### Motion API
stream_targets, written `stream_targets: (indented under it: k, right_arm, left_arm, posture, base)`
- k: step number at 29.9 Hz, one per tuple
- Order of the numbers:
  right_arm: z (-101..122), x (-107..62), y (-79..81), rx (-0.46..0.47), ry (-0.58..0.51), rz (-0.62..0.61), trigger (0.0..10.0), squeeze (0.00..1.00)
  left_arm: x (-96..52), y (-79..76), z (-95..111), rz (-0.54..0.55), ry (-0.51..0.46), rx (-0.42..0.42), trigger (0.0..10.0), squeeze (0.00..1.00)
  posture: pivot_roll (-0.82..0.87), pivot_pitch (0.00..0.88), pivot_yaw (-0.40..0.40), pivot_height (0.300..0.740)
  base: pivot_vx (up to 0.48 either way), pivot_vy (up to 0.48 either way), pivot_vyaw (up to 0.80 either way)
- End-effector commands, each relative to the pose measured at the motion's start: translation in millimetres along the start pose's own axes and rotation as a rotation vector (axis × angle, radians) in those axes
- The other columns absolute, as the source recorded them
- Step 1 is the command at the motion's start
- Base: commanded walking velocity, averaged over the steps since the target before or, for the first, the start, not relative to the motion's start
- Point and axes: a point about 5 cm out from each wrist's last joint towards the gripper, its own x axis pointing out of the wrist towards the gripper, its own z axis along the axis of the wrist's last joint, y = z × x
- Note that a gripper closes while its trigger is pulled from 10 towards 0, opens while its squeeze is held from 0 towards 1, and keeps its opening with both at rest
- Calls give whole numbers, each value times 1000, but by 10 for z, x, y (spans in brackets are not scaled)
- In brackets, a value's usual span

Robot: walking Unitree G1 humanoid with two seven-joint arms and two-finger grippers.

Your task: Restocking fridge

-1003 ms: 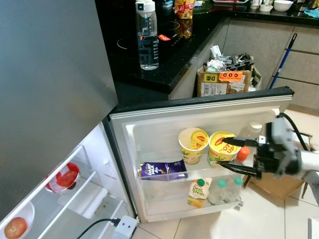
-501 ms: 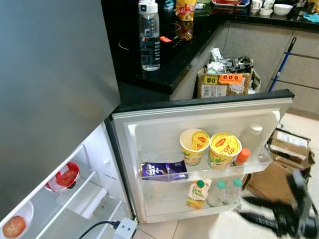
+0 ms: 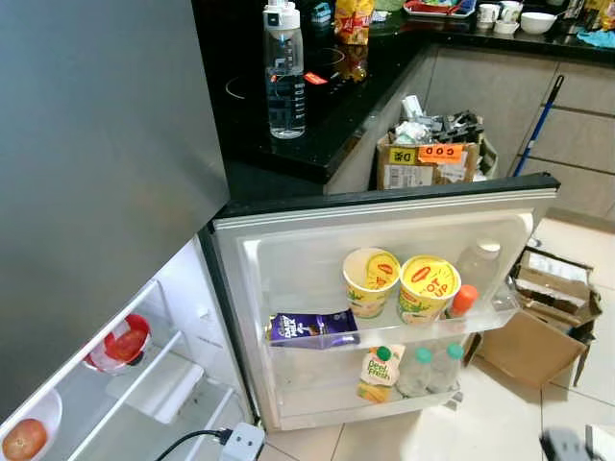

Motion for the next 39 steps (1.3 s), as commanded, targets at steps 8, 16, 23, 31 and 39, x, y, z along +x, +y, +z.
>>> stream_targets:
  k: [8,16,23,31,39]
  right_arm:
    - [-217,131,130,21,55,-246,10000,0]
    - [-139,225,223,-80,79,-326,10000,0]
    - [31,261,235,-137,51,-341,10000,0]
    - [185,247,158,-134,21,-408,10000,0]
    - [154,278,225,-109,15,-409,10000,0]
  left_arm:
    - [-9,32,-52,44,37,-20,10000,0]
    - [-59,202,-90,187,81,-91,10000,0]
    - [-99,236,-203,220,109,-144,10000,0]
    - [-131,204,-365,254,146,-205,10000,0]
    - [-148,261,-340,261,145,-185,10000,0]
  posture:
    - [-115,0,-1,740]
    - [-98,0,-40,740]
    - [-96,0,-43,740]
    - [-58,0,-53,740]
    - [-60,0,-35,740]
  base:
    - [0,0,0]
    - [0,0,0]
    - [0,0,0]
    - [0,0,0]
    - [0,0,0]
